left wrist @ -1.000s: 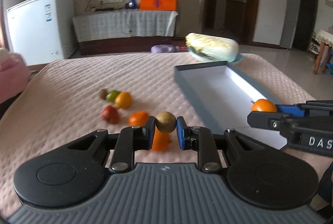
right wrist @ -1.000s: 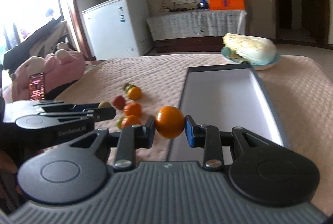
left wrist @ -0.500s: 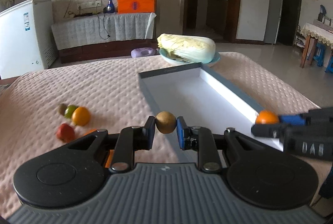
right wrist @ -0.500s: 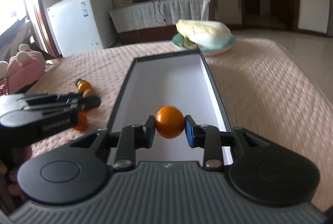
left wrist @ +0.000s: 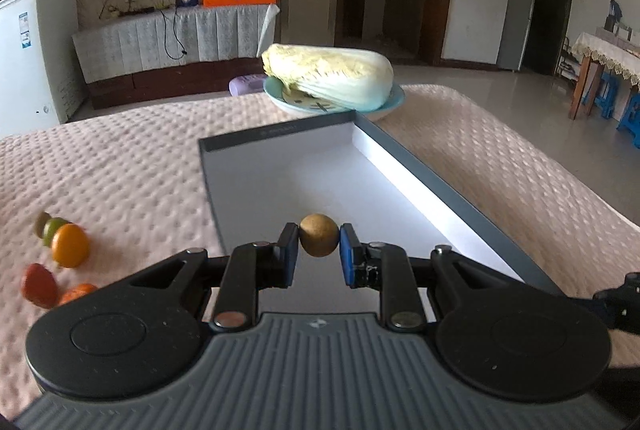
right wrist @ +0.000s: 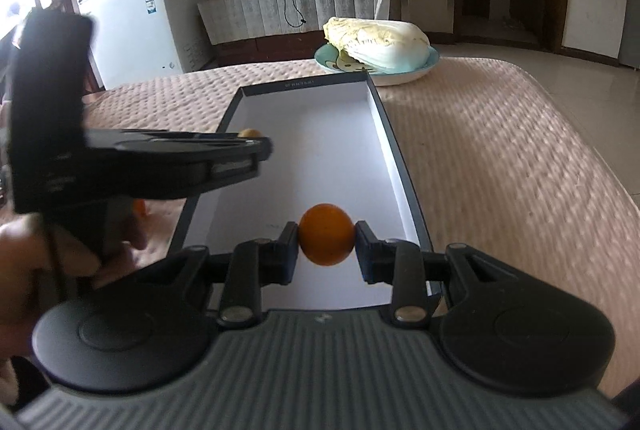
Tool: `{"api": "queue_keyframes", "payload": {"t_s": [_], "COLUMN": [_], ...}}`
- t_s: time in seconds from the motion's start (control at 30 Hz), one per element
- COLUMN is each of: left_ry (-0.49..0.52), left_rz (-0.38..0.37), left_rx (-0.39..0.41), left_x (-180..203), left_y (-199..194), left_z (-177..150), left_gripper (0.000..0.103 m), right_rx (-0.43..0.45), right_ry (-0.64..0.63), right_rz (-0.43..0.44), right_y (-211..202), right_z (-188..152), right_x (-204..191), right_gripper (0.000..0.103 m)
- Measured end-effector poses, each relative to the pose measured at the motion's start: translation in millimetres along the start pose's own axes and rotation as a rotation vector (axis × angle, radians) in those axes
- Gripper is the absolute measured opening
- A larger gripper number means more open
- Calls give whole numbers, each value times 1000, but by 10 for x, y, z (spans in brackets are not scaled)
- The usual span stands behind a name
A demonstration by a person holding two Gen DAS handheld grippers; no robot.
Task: Organize fruits
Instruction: 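Carry the brown fruit into the box and open the left tool, then lower the orange into the box and open the right tool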
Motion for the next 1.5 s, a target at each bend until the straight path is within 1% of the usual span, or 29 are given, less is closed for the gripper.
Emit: {"api": "queue_keyframes", "payload": {"t_s": [0.07, 0.13, 0.17, 0.2, 0.27, 0.3, 0.33, 0.4, 0.5, 0.63, 0.8, 0.9, 1.0, 1.1, 1.23, 1.33, 1.43, 1.5], "left_ry": [5, 21, 25, 21, 5, -1, -7, -18, -37, -62, -42, -27, -47, -52, -72, -40, -51, -45], "left_rz": [-6, 6, 15, 15, 21, 30, 37, 25, 27, 40, 67, 112, 100, 117, 110, 143, 151, 171], "left_rx": [-12, -21, -22, -24, -10, 1, 19, 45, 81, 102, 83, 79, 84, 70, 37, 25, 4, 3], "left_x": [37, 68, 67, 51, 29, 18, 3, -13, -57, -173, -337, -451, -571, -621, -659, -688, -786, -853], "left_y": [63, 110, 123, 127, 99, 67, 31, -63, -194, -402, -725, -985, -1313, -1543, -1581, -1584, -1557, -1574], "left_z": [-2, 2, 4, 3, 2, 4, 10, 33, 43, -13, -171, -228, -355, -536, -702, -804, -867, -898], "left_gripper": [27, 27, 30, 35, 64, 67, 68, 68, 69, 69, 69, 69, 70, 72, 72, 72, 72, 72], "right_rx": [-5, -10, -13, -15, -15, -13, -11, -8, -3, 0, -6, -4, -3, 3, 7, 10, -5, -7], "right_ry": [-4, -10, -9, -8, -4, 1, 6, 21, 50, 84, 134, 138, 132, 119, 126, 125, 118, 107], "right_rz": [-1, -8, -9, -10, -14, -16, -17, -21, -22, -36, -65, -71, -74, -85, -104, -117, -123, -134], "right_y": [31, 78, 103, 124, 154, 165, 171, 197, 243, 328, 429, 470, 510, 537, 561, 576, 605, 623], "right_z": [2, 11, 21, 27, 39, 46, 54, 70, 103, 140, 164, 171, 179, 174, 168, 173, 155, 146], "right_x": [-1, 2, 9, 12, 6, 6, 5, 5, 0, -11, -12, -62, -120, -179, -207, -204, -216, -225], "right_gripper": [33, 33, 33, 33, 33, 33, 33, 33, 33, 33, 33, 33, 33, 33, 33, 33, 34, 34]}}
Point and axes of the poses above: each gripper's, at about its wrist camera, not at the fingertips, and y roughly the way its jaws point, x to its right, z to its top, the point moved 2 cm from there along y, roughly the way its jaws point, and after that the axes turned 15 degrees about y, right-handed, at the moved point
